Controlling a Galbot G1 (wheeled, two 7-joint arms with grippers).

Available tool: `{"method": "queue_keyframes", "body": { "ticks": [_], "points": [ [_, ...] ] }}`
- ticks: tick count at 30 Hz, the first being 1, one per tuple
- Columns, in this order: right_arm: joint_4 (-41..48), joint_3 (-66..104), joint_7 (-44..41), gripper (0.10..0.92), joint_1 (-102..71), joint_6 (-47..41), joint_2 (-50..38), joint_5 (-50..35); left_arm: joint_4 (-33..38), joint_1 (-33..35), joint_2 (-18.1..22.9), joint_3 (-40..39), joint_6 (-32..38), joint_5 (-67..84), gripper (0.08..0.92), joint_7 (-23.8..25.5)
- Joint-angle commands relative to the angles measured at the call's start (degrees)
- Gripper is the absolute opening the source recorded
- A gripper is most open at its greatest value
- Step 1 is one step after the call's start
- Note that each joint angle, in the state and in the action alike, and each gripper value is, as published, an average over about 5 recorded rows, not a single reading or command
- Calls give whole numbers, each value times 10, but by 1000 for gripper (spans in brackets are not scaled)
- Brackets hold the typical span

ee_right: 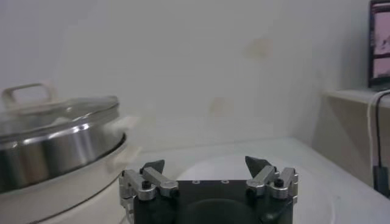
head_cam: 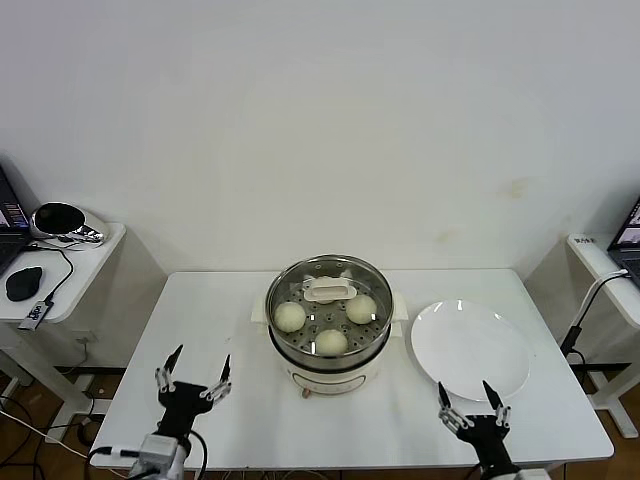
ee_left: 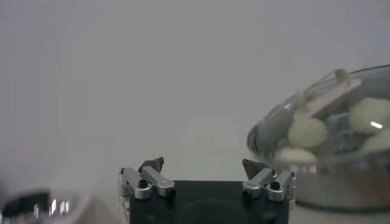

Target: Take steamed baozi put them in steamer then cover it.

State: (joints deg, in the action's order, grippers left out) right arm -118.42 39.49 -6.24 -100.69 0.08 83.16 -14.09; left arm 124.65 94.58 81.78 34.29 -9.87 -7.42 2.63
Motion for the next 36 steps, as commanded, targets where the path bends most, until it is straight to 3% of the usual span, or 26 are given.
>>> {"method": "queue_keyframes", "body": {
  "ticks": [1, 36],
  "points": [
    [-25, -26, 12, 823, -37, -14, -2, 39, 4, 86, -3, 48, -7, 121, 823, -2],
    [-33, 21, -4, 823, -29, -25, 13, 48, 58, 98, 22, 32, -29, 99, 823, -1]
  ]
}}
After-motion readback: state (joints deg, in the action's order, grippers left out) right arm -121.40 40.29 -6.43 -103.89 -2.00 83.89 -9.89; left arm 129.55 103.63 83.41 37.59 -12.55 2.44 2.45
